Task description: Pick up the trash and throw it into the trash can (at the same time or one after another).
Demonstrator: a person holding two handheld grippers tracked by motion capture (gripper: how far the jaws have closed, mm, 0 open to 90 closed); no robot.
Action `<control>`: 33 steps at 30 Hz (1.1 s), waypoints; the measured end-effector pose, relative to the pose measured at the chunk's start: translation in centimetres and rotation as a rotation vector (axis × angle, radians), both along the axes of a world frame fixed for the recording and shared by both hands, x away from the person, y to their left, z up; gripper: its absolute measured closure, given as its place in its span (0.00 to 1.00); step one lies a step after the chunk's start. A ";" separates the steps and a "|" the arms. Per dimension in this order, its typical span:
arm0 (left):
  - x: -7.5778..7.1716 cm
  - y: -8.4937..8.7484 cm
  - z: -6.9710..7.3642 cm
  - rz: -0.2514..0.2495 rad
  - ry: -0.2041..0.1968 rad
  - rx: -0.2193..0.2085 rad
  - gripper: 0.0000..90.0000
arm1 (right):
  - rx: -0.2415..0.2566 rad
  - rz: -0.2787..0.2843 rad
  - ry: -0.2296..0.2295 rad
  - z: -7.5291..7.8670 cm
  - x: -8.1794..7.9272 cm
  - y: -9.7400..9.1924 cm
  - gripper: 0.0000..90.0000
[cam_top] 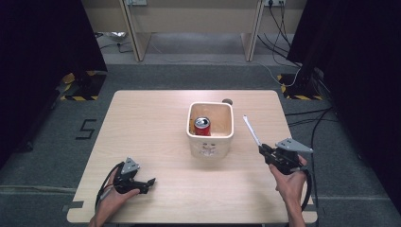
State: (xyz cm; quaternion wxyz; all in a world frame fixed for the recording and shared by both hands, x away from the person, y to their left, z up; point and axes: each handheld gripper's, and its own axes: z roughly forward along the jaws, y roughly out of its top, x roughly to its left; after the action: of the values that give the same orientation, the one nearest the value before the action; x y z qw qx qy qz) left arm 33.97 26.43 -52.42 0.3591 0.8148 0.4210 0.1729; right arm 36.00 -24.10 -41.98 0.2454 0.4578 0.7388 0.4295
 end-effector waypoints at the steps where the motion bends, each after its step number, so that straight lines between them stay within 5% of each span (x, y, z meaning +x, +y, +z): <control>1: 0.0 0.0 0.0 0.000 0.000 0.000 0.07 | -0.001 0.004 -0.008 0.4 0.0 0.1 0.89; 14: 0.0 0.0 0.0 0.004 -0.003 -0.006 0.07 | -0.025 0.088 -0.070 4.6 0.1 2.1 0.89; 33: 0.0 0.0 0.0 0.005 -0.004 -0.006 0.07 | 0.011 0.197 -0.099 8.5 4.2 7.3 0.89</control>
State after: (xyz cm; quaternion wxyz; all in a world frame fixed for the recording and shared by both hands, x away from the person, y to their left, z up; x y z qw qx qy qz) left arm 33.96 26.38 -52.46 0.3618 0.8123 0.4230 0.1743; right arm 40.24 -16.75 -33.53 0.2357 0.3626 0.7646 0.4778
